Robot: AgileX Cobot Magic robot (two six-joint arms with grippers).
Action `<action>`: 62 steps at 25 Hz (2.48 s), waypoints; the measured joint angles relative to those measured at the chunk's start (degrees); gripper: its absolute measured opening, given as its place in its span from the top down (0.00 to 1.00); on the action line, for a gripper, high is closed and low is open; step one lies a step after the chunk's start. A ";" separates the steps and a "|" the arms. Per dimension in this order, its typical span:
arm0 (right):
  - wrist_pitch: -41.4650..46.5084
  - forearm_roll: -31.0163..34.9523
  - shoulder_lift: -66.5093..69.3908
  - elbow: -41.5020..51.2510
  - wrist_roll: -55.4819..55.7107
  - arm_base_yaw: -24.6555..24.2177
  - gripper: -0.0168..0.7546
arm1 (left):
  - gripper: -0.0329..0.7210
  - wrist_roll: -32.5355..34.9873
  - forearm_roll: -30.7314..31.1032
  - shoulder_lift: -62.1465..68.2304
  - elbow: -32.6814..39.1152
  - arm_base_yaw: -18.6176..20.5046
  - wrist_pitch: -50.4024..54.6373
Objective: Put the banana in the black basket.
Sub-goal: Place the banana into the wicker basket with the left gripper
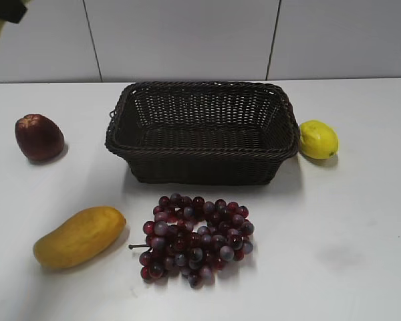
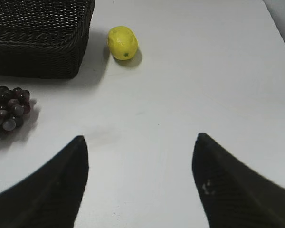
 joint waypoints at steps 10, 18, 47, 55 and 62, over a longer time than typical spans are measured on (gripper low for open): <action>0.00 0.00 0.00 0.00 0.00 0.00 0.31 | 0.41 5.43 4.69 14.74 -9.38 -13.84 -4.77; 0.00 -0.05 0.00 0.00 0.00 0.00 0.31 | 0.41 5.82 12.67 27.27 -16.99 -19.00 -7.65; 0.00 -0.05 0.00 0.00 0.00 0.00 0.31 | 0.41 6.29 19.96 39.40 -17.29 -20.62 -20.60; 0.00 -0.05 0.00 0.00 0.00 0.00 0.31 | 0.39 6.34 16.93 39.40 -17.29 -20.67 -15.39; 0.00 -0.05 0.00 0.00 0.00 0.00 0.31 | 0.14 6.34 14.77 39.27 -19.97 -20.67 -10.76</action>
